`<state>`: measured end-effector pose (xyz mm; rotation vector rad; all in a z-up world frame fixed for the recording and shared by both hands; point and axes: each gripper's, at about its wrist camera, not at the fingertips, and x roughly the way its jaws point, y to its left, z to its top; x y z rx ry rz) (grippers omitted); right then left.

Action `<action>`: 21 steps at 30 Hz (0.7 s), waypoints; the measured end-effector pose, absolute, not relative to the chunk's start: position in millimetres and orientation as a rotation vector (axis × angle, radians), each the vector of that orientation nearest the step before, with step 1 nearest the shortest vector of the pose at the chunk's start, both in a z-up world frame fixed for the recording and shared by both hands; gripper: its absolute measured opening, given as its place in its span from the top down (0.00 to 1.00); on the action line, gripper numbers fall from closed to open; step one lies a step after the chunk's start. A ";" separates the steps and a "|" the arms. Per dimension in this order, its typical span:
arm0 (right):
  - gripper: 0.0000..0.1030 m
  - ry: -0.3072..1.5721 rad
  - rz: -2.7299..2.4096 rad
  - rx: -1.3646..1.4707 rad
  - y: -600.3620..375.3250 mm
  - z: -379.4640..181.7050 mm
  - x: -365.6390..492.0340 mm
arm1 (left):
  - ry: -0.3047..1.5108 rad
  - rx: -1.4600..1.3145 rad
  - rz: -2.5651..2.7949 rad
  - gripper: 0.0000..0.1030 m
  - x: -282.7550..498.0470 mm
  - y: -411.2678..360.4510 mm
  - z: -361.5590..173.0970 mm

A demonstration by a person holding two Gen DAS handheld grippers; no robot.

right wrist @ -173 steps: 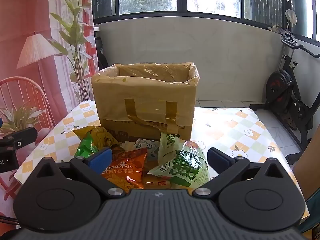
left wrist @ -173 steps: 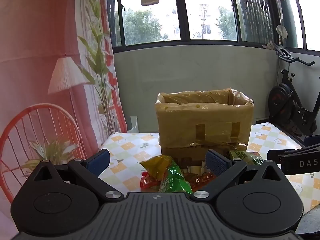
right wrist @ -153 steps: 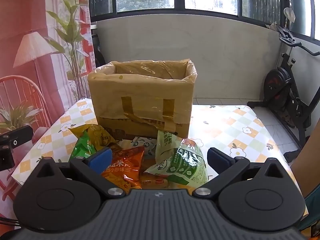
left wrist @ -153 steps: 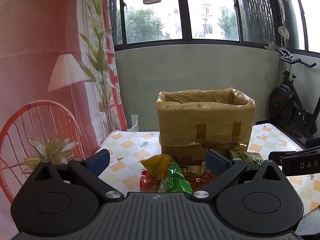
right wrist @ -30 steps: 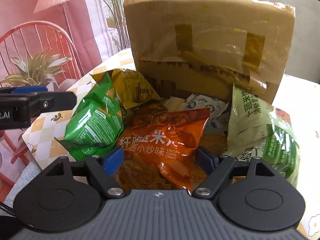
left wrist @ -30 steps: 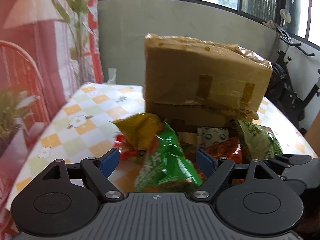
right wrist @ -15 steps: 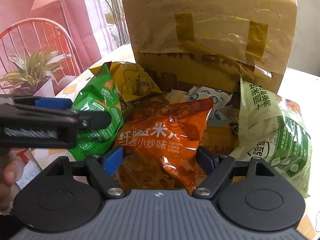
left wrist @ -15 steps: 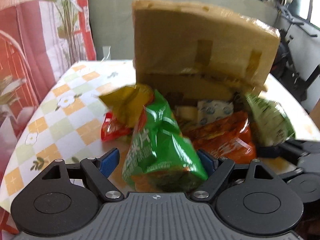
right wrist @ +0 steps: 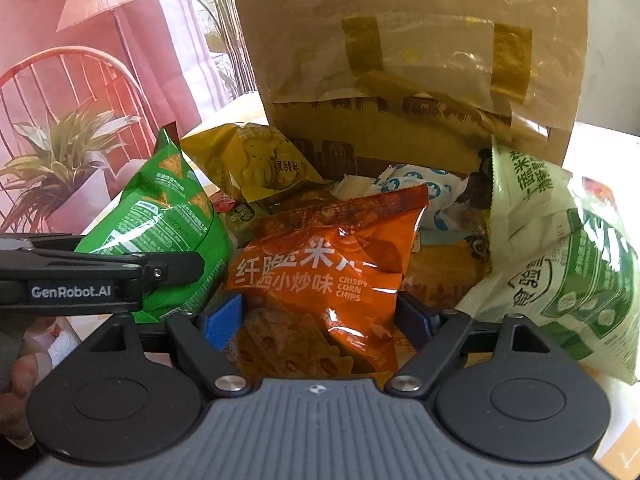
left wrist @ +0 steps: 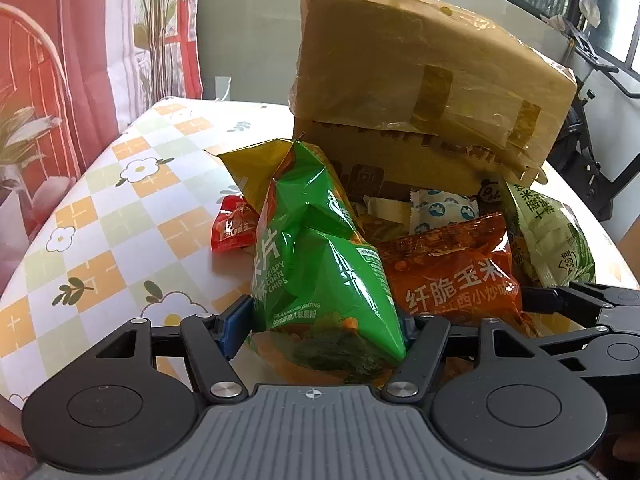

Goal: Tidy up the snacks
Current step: 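Grasp the green chip bag with the left tool while the right tool grasps the orange chip bag, then lift the green bag with the left tool while the right tool lifts the orange bag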

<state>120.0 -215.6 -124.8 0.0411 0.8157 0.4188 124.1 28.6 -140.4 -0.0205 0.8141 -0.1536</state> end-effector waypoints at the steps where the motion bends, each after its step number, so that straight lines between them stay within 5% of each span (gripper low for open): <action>1: 0.17 0.809 0.421 0.035 -215.1 -125.5 119.0 | 0.809 -0.019 -0.154 0.33 123.0 27.9 -140.5; 11: 0.49 0.725 0.436 0.049 -219.8 -110.7 101.5 | 0.779 -0.010 -0.137 0.33 112.2 24.2 -131.4; 21: 0.61 0.618 0.405 0.082 -235.6 -90.9 81.1 | 0.711 0.023 -0.123 0.33 94.3 17.9 -111.2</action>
